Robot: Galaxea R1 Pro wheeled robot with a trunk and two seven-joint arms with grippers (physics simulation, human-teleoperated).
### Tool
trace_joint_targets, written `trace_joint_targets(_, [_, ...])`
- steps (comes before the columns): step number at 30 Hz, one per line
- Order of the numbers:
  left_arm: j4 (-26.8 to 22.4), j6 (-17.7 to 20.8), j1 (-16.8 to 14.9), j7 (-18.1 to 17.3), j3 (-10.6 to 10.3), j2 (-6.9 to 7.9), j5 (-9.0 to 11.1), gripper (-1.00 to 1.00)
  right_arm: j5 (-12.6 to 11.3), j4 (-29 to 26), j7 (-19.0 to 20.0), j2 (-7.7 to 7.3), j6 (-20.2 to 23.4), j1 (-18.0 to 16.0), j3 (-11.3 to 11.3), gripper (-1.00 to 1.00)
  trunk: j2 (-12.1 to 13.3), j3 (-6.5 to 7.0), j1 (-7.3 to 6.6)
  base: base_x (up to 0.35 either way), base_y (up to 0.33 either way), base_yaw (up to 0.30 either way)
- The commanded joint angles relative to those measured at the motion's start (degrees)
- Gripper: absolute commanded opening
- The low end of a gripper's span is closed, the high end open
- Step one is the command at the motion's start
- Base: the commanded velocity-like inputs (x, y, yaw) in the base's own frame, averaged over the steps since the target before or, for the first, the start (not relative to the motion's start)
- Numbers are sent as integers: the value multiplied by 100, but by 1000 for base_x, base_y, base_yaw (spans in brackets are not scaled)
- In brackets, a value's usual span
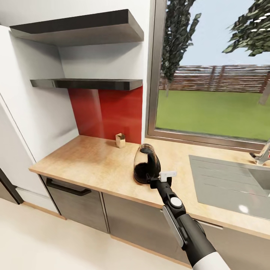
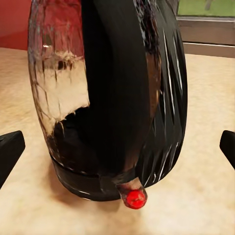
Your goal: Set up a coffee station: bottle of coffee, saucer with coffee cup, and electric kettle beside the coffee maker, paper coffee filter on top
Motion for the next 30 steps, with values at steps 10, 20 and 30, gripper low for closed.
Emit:
trace_joint_targets(10, [-1, -2, -4, 8, 33, -1, -29, 100, -50, -8, -43, -3, 24, -6, 15, 100, -13, -13, 3, 2, 0, 0])
trace_joint_targets(20, [-1, -2, -4, 8, 38, -1, -31, 100, -50, -8, -43, -3, 24, -6, 15, 100, -13, -13, 3, 93, 0, 0])
trace_joint_targets(30, [-158, -48, -50, 8, 41, 9, -29, 100, -50, -8, -43, -3, 24, -6, 15, 100, -13, -13, 3, 26, 0, 0])
